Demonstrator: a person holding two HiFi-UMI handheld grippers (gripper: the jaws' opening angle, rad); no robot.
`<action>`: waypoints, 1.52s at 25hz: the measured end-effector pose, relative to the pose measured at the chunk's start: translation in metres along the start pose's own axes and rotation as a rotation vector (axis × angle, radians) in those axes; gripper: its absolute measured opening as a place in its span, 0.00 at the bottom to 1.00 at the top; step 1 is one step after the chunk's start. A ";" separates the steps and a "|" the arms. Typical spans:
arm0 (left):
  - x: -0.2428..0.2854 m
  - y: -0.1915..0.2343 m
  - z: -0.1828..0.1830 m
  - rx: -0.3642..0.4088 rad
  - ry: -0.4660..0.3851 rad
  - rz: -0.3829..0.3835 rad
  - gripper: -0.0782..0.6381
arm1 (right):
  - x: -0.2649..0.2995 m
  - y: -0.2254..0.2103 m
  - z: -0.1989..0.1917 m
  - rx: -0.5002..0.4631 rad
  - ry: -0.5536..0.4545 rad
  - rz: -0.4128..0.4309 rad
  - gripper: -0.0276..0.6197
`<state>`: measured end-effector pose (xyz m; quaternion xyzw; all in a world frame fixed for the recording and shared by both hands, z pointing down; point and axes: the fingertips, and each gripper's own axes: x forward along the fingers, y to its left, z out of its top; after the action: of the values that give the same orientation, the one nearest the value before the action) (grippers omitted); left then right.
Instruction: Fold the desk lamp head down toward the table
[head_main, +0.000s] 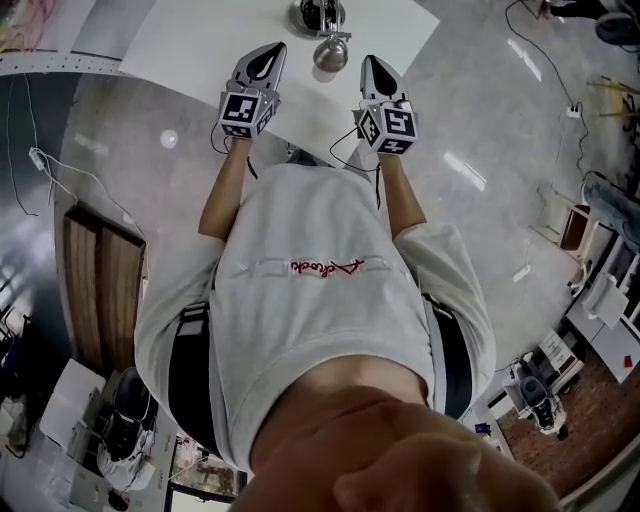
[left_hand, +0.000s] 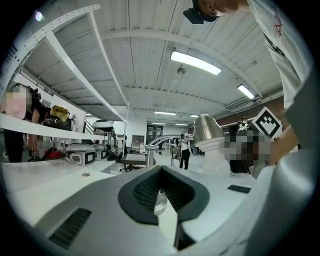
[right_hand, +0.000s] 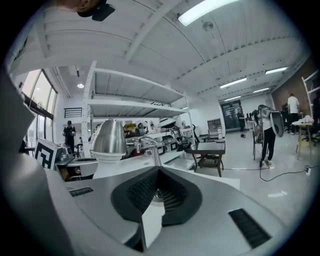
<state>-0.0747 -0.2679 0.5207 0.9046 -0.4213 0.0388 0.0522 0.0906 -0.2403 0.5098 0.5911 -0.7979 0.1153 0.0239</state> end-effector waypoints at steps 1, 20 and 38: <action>-0.002 -0.002 0.001 0.000 -0.001 0.000 0.15 | -0.004 0.000 0.001 -0.004 -0.003 -0.005 0.07; -0.080 -0.109 0.000 0.039 -0.013 0.037 0.15 | -0.128 0.034 -0.022 -0.047 -0.025 0.097 0.07; -0.169 -0.180 -0.018 0.035 -0.031 0.030 0.15 | -0.217 0.083 -0.047 -0.059 -0.044 0.124 0.07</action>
<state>-0.0456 -0.0220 0.5086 0.8995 -0.4347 0.0330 0.0295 0.0723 -0.0043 0.5043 0.5420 -0.8364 0.0801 0.0166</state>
